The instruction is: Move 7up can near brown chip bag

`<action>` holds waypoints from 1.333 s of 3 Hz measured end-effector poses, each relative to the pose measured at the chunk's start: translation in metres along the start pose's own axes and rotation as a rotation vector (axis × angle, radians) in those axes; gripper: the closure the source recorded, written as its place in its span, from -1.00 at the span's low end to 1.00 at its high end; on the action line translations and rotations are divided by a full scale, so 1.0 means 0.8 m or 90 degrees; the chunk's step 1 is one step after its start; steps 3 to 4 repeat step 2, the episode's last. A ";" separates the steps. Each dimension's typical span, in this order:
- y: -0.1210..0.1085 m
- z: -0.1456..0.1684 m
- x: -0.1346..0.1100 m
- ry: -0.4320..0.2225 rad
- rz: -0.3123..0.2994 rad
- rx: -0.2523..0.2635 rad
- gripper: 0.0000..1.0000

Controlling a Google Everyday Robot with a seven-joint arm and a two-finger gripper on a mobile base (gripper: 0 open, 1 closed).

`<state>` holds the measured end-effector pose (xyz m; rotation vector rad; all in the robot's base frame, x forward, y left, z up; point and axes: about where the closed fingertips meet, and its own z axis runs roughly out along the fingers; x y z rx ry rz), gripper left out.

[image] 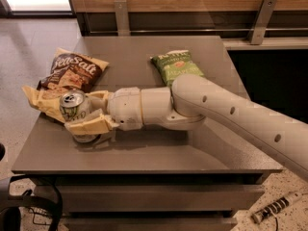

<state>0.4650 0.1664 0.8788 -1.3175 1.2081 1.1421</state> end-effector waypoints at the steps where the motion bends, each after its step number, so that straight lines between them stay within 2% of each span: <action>1: 0.001 0.002 -0.001 0.000 -0.001 -0.002 -0.72; 2: 0.003 0.004 -0.002 0.000 -0.001 -0.004 -1.00; 4: 0.003 0.004 -0.002 0.000 -0.001 -0.004 -1.00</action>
Offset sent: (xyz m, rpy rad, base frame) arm -0.0009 0.0012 0.0004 -0.0001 -0.0008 0.0028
